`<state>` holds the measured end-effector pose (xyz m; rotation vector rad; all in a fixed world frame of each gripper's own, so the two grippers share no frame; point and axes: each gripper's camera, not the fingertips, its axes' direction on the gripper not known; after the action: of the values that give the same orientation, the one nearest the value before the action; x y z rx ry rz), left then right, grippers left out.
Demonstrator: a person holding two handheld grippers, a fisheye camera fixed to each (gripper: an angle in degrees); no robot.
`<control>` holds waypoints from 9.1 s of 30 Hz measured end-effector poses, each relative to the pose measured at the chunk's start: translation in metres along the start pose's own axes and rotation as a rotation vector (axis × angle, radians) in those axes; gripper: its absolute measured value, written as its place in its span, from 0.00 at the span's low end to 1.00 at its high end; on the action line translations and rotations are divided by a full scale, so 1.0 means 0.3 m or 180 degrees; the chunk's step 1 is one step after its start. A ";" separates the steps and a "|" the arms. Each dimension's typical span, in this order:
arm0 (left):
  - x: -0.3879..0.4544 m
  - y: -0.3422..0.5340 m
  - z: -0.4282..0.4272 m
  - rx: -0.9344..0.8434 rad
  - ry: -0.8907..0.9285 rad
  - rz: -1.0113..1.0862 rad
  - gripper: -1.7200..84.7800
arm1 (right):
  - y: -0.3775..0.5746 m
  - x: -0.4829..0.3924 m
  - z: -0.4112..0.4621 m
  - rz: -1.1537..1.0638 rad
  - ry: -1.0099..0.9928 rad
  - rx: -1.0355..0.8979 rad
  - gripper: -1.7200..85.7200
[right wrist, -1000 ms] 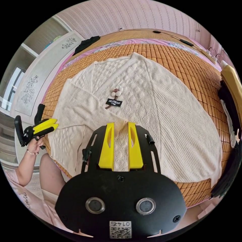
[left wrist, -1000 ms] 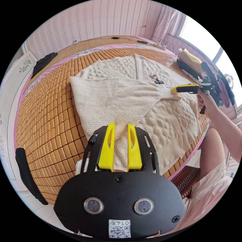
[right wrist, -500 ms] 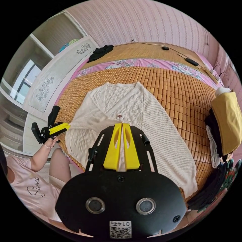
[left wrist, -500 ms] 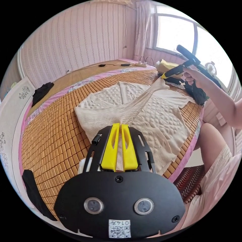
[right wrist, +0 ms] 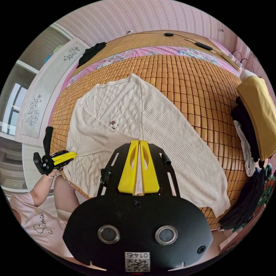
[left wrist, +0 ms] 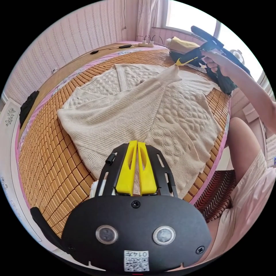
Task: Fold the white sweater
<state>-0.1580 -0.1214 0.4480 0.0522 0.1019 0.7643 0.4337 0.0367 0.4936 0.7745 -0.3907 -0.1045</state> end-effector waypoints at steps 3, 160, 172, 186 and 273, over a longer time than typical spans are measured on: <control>0.006 -0.039 -0.018 0.0023 0.0235 0.0104 0.01 | -0.025 0.014 -0.006 0.0003 0.0210 -0.0060 0.04; -0.858 0.847 0.041 0.1016 0.1211 -0.1620 0.03 | 0.655 0.290 -0.151 -0.0633 -0.1008 0.0763 0.03; -0.600 0.946 -0.032 0.0285 0.0345 -0.2023 0.07 | 0.820 0.230 -0.039 0.0079 -0.0423 0.0392 0.13; -0.585 0.889 -0.018 0.0091 0.0682 -0.2486 0.03 | 0.760 0.261 0.130 0.0670 -0.0962 0.0292 0.05; 0.803 0.363 -0.511 0.0156 0.0367 0.1157 0.07 | 1.164 0.595 -0.129 0.0831 -0.2181 0.0969 0.09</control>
<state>-0.0770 0.1256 0.2871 0.0745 0.2250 1.1284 0.5956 0.2696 0.7669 0.9699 -1.1743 -0.0630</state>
